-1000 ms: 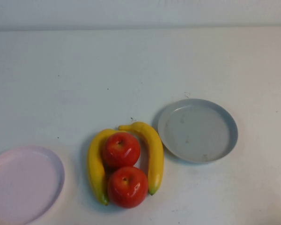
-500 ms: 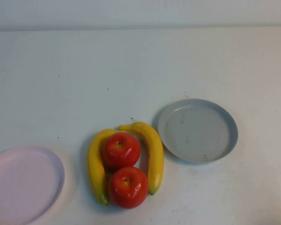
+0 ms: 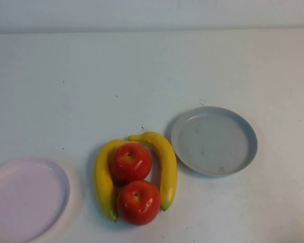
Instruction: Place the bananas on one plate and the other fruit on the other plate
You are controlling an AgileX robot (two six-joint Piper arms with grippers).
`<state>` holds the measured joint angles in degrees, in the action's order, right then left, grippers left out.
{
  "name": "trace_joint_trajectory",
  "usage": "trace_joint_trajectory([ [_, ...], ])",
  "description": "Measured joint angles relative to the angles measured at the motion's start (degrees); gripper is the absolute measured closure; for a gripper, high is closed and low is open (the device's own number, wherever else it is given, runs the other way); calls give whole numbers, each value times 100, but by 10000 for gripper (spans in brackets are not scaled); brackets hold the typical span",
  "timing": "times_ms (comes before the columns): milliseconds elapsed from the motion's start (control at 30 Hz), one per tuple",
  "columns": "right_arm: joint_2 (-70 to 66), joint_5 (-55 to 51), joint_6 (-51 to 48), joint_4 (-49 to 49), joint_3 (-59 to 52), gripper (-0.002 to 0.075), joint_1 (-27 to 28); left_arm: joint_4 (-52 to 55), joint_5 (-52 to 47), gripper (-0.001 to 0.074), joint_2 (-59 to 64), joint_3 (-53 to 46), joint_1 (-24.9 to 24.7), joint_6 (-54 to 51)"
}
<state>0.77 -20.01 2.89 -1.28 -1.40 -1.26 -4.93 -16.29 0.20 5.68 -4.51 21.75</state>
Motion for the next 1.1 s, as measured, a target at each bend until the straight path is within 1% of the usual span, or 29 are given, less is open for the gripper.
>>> trace_joint_trajectory([
  [67,0,0,0,0,0,743,0,-14,-648,735,327,630,0,-125],
  [233,0,0,0,0,0,743,0,-39,-2433,735,1512,2298,0,-881],
  [300,0,0,0,0,0,743,0,-153,-3135,735,2084,2832,0,-1324],
  [400,0,0,0,0,0,743,0,-471,-4014,735,2943,3378,0,-2175],
  [467,0,0,0,0,0,743,0,-702,-4443,736,3475,3630,0,-2660],
  [533,0,0,0,0,0,743,0,-884,-4642,736,3990,3811,0,-3054],
  [600,0,0,0,0,0,743,0,-1102,-4588,736,4509,3901,0,-3496],
  [667,0,0,0,0,0,743,0,-1265,-4457,736,4932,3954,-117,-3724],
  [733,0,0,0,0,0,743,0,-1313,-4281,736,5368,4008,-380,-3803],
  [833,0,0,0,0,0,743,0,-1302,-4021,736,5897,4135,-1015,-3808],
  [1000,0,0,0,0,0,743,0,-851,-3856,736,6699,4533,-2297,-3377],
  [1100,0,0,0,0,0,743,0,-461,-3856,736,7159,4855,-2923,-3082],
])
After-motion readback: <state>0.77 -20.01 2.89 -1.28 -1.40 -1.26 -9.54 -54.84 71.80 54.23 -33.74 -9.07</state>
